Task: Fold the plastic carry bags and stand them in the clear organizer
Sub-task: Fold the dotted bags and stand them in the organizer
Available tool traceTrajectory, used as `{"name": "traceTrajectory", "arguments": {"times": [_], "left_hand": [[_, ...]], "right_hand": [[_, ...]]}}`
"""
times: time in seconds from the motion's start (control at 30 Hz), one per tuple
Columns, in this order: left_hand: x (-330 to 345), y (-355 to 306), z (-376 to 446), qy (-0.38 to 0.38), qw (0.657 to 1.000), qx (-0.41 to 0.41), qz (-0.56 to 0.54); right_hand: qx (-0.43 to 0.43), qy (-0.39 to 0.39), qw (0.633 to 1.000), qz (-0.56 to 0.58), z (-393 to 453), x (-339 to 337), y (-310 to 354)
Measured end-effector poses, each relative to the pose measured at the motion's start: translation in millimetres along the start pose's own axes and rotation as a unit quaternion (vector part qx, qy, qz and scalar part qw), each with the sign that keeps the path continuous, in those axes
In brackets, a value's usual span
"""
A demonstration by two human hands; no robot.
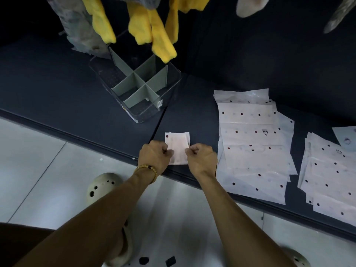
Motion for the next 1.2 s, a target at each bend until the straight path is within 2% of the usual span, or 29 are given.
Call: {"name": "traceTrajectory", "arguments": {"times": [0.1, 0.2, 0.23, 0.3, 0.37, 0.43, 0.53, 0.67, 0.73, 0.8, 0.93, 1.03, 1.1, 1.2], "left_hand": [[-2, 1, 4, -0.007, 1.000, -0.022, 0.007], [-4, 0, 6, -0.030, 0.996, -0.014, 0.081], [-6, -3, 6, -0.050, 0.992, 0.013, 0.113], [-6, -12, 7, -0.086, 0.976, 0.123, 0.159], [2, -19, 7, -0.045, 0.949, 0.245, 0.195], [11, -19, 7, 0.023, 0.926, 0.296, 0.233], [13, -18, -2, 0.000, 0.911, 0.306, 0.276], [19, -18, -21, -0.038, 0.932, 0.268, 0.242], [20, -17, -24, -0.050, 0.943, 0.250, 0.214], [21, -18, -25, -0.058, 0.946, 0.245, 0.206], [17, -21, -25, -0.066, 0.933, 0.254, 0.245], [25, -42, -26, -0.067, 0.894, 0.344, 0.281], [47, -61, -26, -0.015, 0.879, 0.398, 0.262], [66, -66, -20, 0.006, 0.899, 0.371, 0.234]], "right_hand": [[0.009, -0.006, 1.000, -0.028, 4, 2, 4], [0.005, -0.009, 1.000, -0.027, 5, 1, 3], [0.001, -0.005, 1.000, -0.020, 6, 1, 3], [-0.002, 0.001, 1.000, -0.004, 8, 1, 2], [-0.002, 0.008, 1.000, 0.006, 12, 2, 1], [-0.013, 0.012, 1.000, -0.008, 17, 1, 2], [-0.065, -0.011, 0.997, -0.048, 23, -9, 6], [-0.219, -0.108, 0.963, -0.116, 2, -28, 6], [-0.268, -0.085, 0.939, -0.199, -17, -24, -10], [-0.273, -0.029, 0.926, -0.259, -30, -15, -31], [-0.249, 0.027, 0.931, -0.265, -29, -5, -46], [-0.256, 0.038, 0.932, -0.255, -26, -5, -49], [-0.262, 0.037, 0.935, -0.237, -26, -8, -49], [-0.261, 0.038, 0.938, -0.225, -26, -8, -49]]}}
Point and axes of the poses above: each hand's wrist, its own z-axis towards the middle knuckle, its own x-axis out of the palm, y = z × x, the point moved 5 cm from there along z, towards the middle knuckle, and after that the axes turned 4 degrees about z, right-handed, at the moved point
